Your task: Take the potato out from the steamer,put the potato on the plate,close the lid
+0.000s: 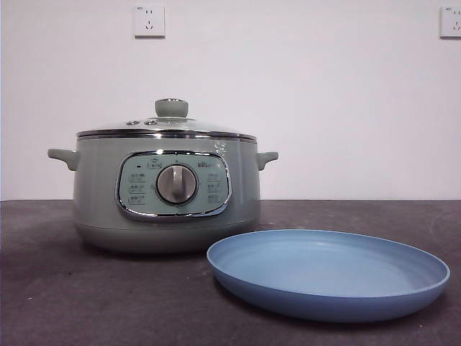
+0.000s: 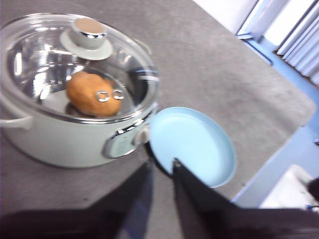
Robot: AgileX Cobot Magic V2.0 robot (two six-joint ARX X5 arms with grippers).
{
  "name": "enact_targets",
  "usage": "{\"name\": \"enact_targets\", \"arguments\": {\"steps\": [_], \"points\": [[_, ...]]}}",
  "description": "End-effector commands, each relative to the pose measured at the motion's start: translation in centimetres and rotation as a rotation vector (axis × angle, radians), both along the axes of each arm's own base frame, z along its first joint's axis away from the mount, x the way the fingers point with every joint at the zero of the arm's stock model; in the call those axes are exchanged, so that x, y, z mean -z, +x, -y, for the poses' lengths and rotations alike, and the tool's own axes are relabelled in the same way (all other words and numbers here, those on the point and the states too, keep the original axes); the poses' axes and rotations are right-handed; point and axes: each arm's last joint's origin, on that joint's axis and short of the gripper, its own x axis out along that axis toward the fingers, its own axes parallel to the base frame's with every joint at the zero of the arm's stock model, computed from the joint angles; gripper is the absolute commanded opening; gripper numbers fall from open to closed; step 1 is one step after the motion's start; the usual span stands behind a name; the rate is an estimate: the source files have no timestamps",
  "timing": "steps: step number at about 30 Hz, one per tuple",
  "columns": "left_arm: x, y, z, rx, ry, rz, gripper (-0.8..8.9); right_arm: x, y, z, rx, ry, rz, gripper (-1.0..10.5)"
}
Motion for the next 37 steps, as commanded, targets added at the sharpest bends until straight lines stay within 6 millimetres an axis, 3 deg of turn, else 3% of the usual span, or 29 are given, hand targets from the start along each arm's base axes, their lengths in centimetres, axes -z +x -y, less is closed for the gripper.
{"name": "enact_targets", "arguments": {"steps": [1, 3, 16, 25, 37], "points": [[-0.1, 0.0, 0.0, -0.024, 0.021, 0.012, 6.73, -0.1, 0.0, 0.0, -0.009, -0.001, 0.019, 5.2], [-0.1, 0.1, 0.0, -0.025, 0.021, 0.014, 7.06, -0.2, 0.1, 0.0, -0.002, 0.006, 0.013, 7.0], [-1.4, 1.6, 0.0, -0.095, 0.031, 0.137, 7.05, -0.2, 0.2, -0.1, 0.001, 0.01, 0.023, 6.9], [-2.7, 7.6, 1.9, -0.034, 0.07, 0.122, 7.05, -0.3, 0.2, -0.1, 0.004, 0.012, 0.027, 6.9], [-2.3, 17.8, 7.6, 0.032, 0.217, 0.103, 7.05, -0.2, 0.5, -0.1, 0.005, 0.009, 0.017, 6.9]]}}
